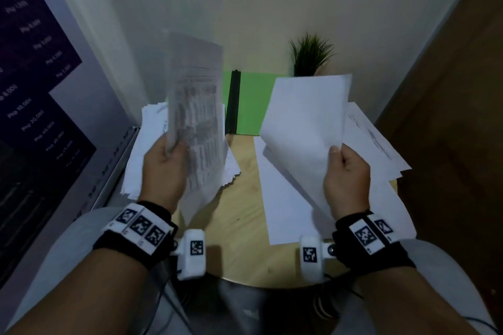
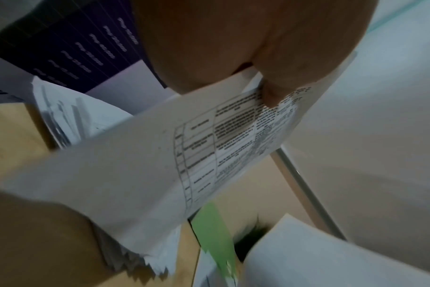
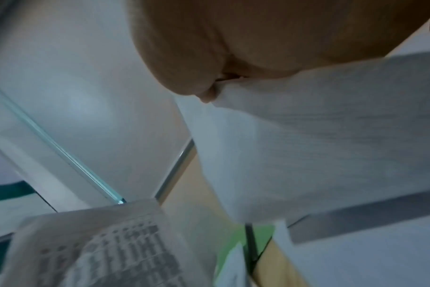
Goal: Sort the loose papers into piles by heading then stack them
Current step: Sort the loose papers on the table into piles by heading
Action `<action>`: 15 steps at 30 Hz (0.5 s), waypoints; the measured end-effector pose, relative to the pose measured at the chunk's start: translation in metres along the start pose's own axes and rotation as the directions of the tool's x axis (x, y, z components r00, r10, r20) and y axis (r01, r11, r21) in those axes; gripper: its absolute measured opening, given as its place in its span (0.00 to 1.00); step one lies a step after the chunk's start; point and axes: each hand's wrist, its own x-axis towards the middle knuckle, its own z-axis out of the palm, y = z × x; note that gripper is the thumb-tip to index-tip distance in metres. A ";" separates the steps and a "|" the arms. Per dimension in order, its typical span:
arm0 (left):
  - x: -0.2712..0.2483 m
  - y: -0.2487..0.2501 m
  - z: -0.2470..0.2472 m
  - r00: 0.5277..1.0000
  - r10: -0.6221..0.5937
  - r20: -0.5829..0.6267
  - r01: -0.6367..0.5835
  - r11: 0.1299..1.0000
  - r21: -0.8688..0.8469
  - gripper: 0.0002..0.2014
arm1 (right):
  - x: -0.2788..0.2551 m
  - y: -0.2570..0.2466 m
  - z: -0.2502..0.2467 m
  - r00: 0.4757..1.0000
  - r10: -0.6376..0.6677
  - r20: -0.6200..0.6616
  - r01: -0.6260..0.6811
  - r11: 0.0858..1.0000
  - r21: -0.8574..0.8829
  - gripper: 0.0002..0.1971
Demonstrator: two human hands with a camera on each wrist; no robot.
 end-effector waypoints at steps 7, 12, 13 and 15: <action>-0.045 0.012 0.044 0.920 0.099 0.380 -0.062 0.992 -0.108 0.15 | -0.050 -0.030 0.050 0.936 -0.099 0.339 0.006 0.964 0.265 0.17; -0.056 0.000 0.055 0.915 0.052 0.399 0.000 0.992 -0.129 0.21 | -0.075 -0.021 0.070 0.735 -0.248 0.631 0.077 0.955 0.286 0.29; -0.053 -0.002 0.053 0.931 0.007 0.365 0.032 0.994 -0.101 0.14 | -0.072 -0.019 0.067 0.711 -0.251 0.657 0.099 0.960 0.261 0.30; -0.044 -0.006 0.048 0.958 -0.073 0.279 0.093 0.994 -0.057 0.09 | -0.062 -0.012 0.059 0.682 -0.207 0.702 0.111 0.977 0.180 0.29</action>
